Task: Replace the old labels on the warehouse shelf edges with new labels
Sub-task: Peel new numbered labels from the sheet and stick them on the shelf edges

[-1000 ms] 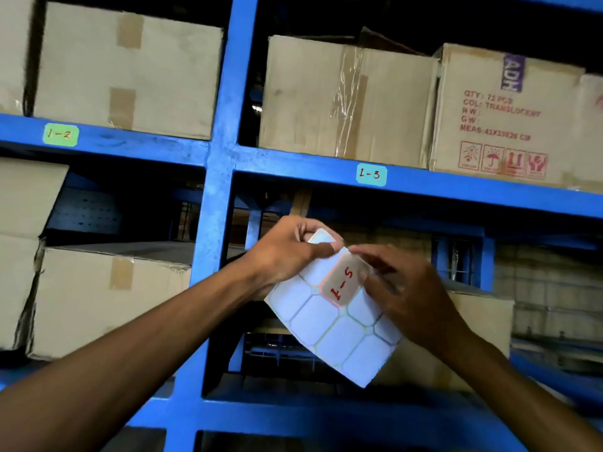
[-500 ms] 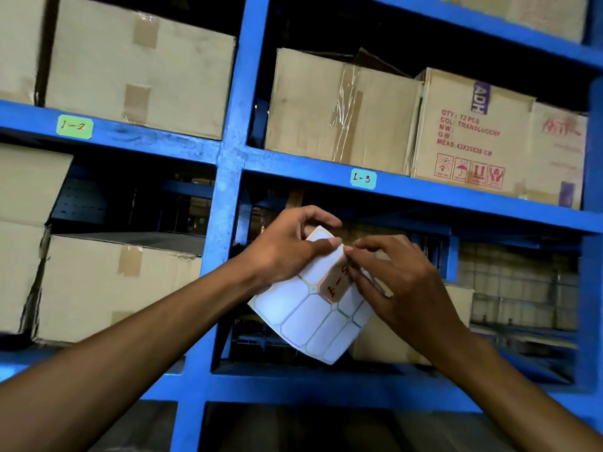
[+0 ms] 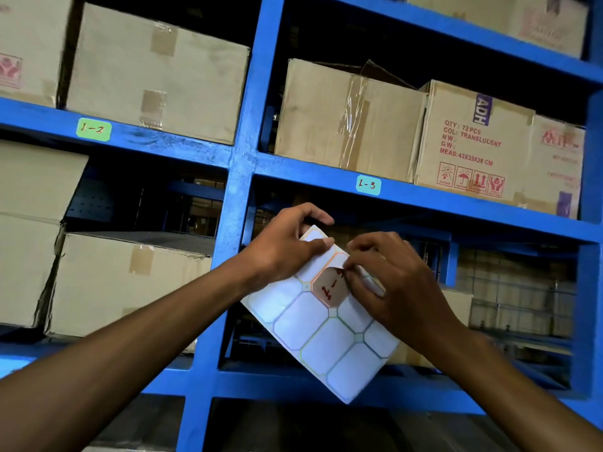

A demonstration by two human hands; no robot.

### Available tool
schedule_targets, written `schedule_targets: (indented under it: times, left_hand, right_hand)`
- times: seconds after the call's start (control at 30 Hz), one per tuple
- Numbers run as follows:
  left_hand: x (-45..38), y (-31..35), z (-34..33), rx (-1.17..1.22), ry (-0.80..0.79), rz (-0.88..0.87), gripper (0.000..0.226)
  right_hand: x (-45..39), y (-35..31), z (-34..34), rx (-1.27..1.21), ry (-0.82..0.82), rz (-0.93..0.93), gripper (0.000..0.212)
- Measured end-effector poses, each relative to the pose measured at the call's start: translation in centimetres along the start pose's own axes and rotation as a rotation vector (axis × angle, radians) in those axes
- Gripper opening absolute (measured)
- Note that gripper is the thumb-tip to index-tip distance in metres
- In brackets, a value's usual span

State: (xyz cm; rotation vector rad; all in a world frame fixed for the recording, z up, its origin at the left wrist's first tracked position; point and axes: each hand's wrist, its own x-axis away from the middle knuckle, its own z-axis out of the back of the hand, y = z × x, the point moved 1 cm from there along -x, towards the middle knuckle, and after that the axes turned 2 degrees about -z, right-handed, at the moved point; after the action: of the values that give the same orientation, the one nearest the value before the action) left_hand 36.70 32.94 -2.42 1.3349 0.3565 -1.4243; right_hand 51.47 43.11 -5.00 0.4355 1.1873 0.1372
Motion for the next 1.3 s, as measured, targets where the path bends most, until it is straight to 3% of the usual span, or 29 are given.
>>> schedule_targets:
  times: [0.27, 0.4, 0.57, 0.83, 0.97, 1.3]
  left_hand:
    - [1.7, -4.8, 0.6, -0.305, 0.179, 0.021, 0.015]
    - [2.3, -6.7, 0.9, -0.382, 0.210, 0.074, 0.020]
    - [3.0, -8.6, -1.4, -0.440, 0.095, 0.088, 0.032]
    - [6.6, -11.7, -8.5, -0.607, -0.110, -0.121, 0.040]
    - [8.5, -14.8, -12.8, -0.702, -0.253, -0.019, 0.047]
    - [11.8, -21.1, -18.4, -0.908, -0.535, 0.003, 0.068]
  right_hand:
    - [2.2, -1.3, -0.7, -0.241, -0.183, -0.038, 0.010]
    - [3.1, -0.5, -0.9, -0.352, -0.217, -0.163, 0.008]
    - [5.0, 1.9, -1.6, -0.488, -0.231, -0.430, 0.014]
    - [12.1, 6.0, -6.2, -0.630, -0.277, -0.849, 0.012]
    - [16.9, 7.7, -10.1, -0.618, -0.316, -0.915, 0.015]
    - [23.9, 10.7, -17.9, -0.639, -0.358, -1.012, 0.006]
